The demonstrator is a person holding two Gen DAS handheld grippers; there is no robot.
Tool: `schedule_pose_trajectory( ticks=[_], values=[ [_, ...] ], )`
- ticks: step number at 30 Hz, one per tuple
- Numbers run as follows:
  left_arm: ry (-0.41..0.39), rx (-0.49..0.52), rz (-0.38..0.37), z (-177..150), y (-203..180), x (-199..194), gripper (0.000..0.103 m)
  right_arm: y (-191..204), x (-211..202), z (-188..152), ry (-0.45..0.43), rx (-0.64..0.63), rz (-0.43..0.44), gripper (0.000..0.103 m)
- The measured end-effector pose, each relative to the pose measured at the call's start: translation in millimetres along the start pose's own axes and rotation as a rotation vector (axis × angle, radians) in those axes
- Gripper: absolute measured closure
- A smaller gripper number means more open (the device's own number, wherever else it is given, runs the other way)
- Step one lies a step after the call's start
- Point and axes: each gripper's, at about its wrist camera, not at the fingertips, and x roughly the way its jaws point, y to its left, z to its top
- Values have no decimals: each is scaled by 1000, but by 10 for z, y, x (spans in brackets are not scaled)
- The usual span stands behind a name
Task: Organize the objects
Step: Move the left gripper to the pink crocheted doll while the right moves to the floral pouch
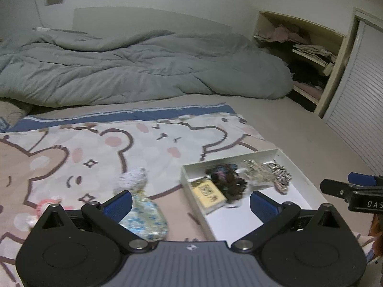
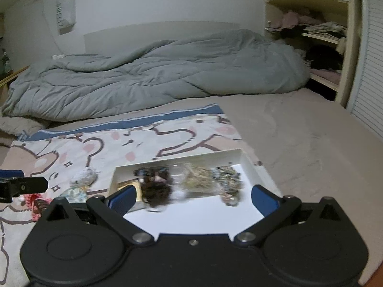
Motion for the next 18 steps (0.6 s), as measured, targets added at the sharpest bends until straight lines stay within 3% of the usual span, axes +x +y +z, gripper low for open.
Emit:
schedule_pose_trajectory(
  ticks=[18],
  values=[
    [-28,-40,134,-146,989,-423,0,1078,256,132,31,-130,166,0]
  ],
)
